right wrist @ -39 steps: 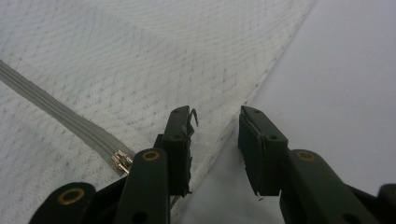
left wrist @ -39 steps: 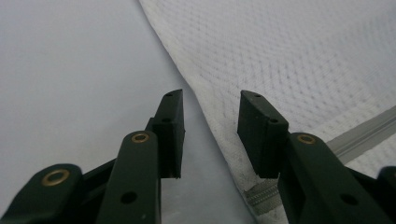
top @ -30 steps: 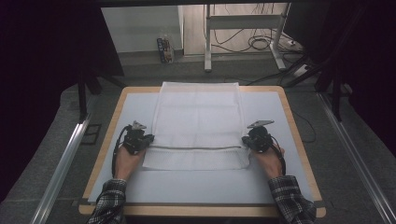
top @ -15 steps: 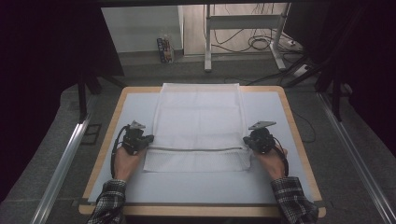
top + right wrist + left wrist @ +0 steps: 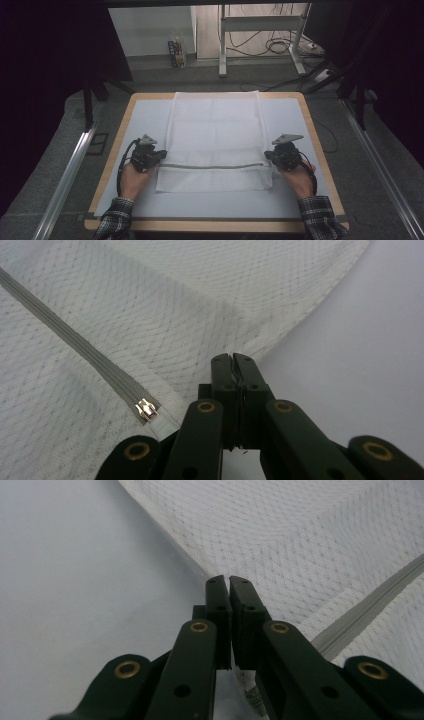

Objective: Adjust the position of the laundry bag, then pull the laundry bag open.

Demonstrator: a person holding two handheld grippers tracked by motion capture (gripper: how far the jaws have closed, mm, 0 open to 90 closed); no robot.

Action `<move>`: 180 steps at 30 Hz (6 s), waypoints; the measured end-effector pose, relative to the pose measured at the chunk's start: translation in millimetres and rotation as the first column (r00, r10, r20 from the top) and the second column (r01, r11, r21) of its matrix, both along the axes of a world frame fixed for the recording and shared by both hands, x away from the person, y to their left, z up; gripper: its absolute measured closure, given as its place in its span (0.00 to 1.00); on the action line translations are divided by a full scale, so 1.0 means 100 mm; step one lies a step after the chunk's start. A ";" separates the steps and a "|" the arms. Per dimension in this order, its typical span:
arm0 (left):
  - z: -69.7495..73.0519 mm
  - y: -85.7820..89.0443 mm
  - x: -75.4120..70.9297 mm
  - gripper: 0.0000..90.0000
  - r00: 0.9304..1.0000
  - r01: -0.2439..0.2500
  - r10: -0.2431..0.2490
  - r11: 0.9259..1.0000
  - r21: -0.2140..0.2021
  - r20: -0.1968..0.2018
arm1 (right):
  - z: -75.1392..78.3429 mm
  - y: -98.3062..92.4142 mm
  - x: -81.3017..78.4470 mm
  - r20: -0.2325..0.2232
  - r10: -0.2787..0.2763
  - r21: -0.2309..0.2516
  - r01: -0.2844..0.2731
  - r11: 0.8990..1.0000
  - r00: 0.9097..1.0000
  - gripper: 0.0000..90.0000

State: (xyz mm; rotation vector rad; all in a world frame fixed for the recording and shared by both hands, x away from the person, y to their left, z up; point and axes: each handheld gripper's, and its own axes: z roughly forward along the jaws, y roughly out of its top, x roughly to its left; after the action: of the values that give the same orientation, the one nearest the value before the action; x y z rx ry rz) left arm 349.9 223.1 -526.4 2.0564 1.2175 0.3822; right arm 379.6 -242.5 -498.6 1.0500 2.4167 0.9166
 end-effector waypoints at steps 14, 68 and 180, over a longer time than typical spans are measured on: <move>0.09 -0.09 -0.29 0.98 0.998 0.051 -0.052 0.998 0.022 0.021 | 0.08 -0.10 -0.26 -0.007 0.019 0.013 -0.018 1.000 1.000 0.98; 0.00 -0.16 -0.73 0.60 0.996 0.089 -0.088 0.994 0.057 -0.027 | 0.02 -0.20 -0.78 -0.037 0.073 -0.031 -0.074 0.997 0.997 0.66; 0.09 -0.55 -0.64 0.07 0.971 0.240 -0.241 0.970 -0.038 -0.010 | -0.01 -0.18 -1.40 0.002 0.118 -0.065 -0.118 0.991 0.993 0.96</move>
State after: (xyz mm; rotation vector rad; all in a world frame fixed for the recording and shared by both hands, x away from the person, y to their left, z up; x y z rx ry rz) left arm 285.6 168.0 -517.2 2.1471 0.9607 0.2283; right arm 240.0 -260.7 -499.5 0.8884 2.5088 0.8712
